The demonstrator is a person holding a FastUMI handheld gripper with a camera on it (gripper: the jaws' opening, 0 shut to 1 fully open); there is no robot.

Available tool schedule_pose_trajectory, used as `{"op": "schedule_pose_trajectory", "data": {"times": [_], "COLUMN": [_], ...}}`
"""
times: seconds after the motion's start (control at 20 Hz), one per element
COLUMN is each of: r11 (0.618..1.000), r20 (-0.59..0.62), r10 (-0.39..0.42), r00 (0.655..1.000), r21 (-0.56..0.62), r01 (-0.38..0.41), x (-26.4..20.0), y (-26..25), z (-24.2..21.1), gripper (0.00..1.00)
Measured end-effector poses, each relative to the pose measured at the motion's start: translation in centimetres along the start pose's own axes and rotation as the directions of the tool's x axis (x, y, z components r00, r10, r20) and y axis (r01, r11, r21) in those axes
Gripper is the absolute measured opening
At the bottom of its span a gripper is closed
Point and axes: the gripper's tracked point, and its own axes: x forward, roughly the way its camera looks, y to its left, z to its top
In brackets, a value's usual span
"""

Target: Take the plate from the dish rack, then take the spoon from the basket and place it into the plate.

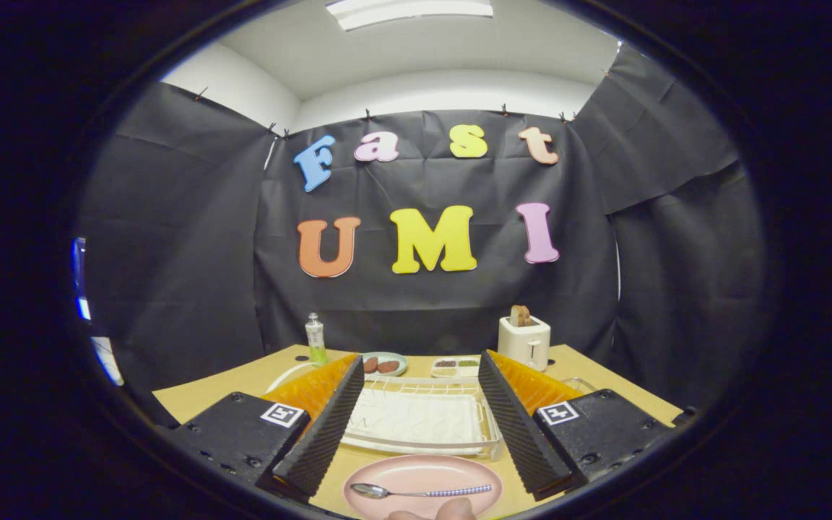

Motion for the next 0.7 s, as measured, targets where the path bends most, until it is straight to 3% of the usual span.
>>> {"op": "schedule_pose_trajectory", "data": {"times": [0.2,0.7], "r11": [0.998,1.000], "r20": [0.007,-0.016], "r10": [-0.057,-0.019], "r00": [0.998,1.000], "r21": [0.021,0.006], "r01": [0.057,0.019], "x": [1.2,2.3], "y": [-1.1,0.3], "z": [0.2,-0.4], "gripper": [1.00,1.00]}}
